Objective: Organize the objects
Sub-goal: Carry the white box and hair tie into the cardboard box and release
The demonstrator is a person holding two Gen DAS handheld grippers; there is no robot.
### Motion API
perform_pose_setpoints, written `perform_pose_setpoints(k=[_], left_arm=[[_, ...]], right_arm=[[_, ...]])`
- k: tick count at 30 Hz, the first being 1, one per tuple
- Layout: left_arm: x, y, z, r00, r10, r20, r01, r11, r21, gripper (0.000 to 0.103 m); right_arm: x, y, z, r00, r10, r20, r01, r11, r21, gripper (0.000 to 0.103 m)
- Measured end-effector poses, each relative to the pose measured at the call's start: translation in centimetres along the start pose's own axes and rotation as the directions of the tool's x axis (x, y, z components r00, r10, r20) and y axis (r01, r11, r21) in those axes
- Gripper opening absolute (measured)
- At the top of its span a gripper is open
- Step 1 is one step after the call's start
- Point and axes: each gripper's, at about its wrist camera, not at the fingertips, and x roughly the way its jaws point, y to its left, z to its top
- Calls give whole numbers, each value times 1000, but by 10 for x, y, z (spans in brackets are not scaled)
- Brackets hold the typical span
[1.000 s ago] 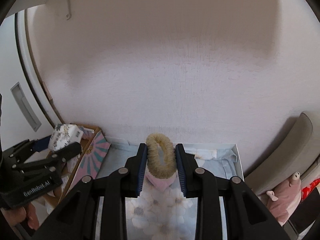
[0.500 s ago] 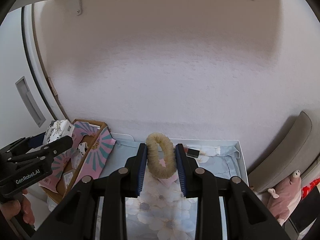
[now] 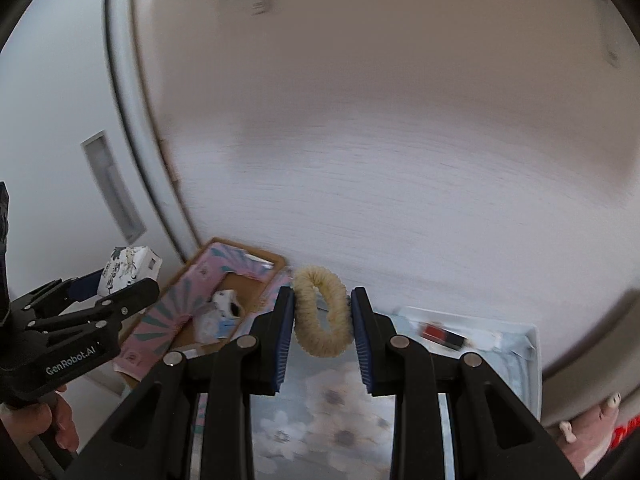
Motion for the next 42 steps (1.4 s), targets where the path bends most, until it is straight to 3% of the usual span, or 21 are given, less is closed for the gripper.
perform_pose_setpoints(k=[12,20,34,42], left_arm=[[-8,73,-11,989,144,-26,-146,980,-135,60],[7,106,-22,978,190,-87,-204,956,-209,60],[85,111,-44,965,126,-230,-181,953,-241,60],[141,104,-73,939,66,-338,-153,959,-238,60]], right_arm=[[43,79,22,981,184,-59,-191,971,-144,27],[86,115,33,959,247,-137,-272,939,-209,27],[203,153,33,907,262,-330,-350,904,-245,26],[268,166,30,871,245,-426,-374,893,-251,27]])
